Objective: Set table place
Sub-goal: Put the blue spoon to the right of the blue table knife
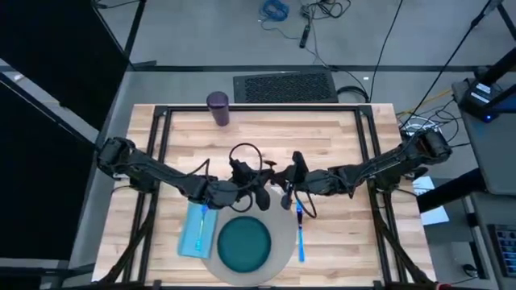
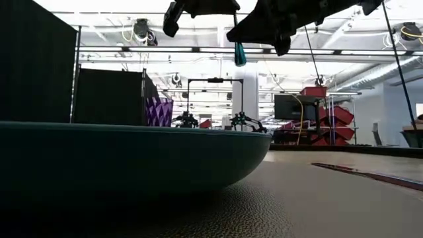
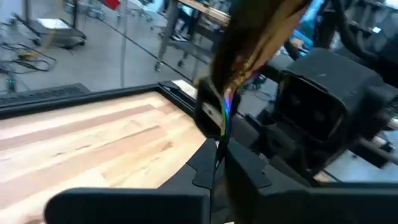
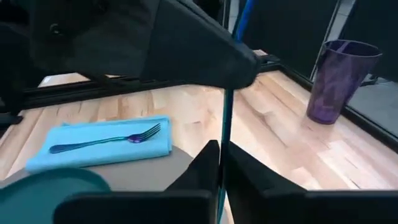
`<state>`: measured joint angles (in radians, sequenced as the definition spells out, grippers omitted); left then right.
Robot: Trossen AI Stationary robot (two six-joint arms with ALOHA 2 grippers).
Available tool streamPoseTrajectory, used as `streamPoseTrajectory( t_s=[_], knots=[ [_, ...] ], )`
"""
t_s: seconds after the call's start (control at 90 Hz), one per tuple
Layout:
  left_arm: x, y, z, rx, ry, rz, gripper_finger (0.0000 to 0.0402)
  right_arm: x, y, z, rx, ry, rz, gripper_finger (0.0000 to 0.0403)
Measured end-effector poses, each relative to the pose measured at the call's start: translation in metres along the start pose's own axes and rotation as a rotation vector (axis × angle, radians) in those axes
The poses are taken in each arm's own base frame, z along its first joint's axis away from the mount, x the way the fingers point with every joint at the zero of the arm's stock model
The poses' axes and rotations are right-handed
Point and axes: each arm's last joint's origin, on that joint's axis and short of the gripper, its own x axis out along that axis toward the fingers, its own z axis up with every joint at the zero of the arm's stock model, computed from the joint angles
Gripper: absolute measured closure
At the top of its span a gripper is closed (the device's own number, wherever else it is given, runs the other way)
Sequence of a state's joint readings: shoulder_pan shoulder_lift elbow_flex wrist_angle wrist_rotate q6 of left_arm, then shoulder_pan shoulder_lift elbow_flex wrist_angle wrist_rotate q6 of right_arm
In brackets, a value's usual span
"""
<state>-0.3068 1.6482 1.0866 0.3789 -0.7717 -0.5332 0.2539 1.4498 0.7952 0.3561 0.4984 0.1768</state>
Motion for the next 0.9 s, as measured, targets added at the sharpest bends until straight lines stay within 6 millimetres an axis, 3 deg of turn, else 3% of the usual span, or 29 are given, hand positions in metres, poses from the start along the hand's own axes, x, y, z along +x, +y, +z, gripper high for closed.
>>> streamPoseTrajectory(
  t_s=[0.389, 0.633, 0.767, 0.9],
  knots=[
    [0.002, 0.002, -0.004, 0.019, 0.079, -0.06, 0.0249, 0.0, -0.002, -0.007, -0.019, 0.063, -0.021, 0.0402],
    [0.001, 0.009, -0.015, 0.109, 0.202, -0.047, 0.024, -0.012, -0.008, -0.001, -0.018, 0.082, -0.071, 0.0403],
    [-0.001, 0.012, -0.017, 0.124, 0.246, -0.024, 0.024, -0.029, -0.016, 0.006, 0.01, 0.128, -0.083, 0.0403],
    [-0.004, 0.014, -0.016, 0.145, 0.272, -0.011, 0.024, -0.053, -0.025, -0.002, 0.067, 0.285, -0.13, 0.0403]
  ],
)
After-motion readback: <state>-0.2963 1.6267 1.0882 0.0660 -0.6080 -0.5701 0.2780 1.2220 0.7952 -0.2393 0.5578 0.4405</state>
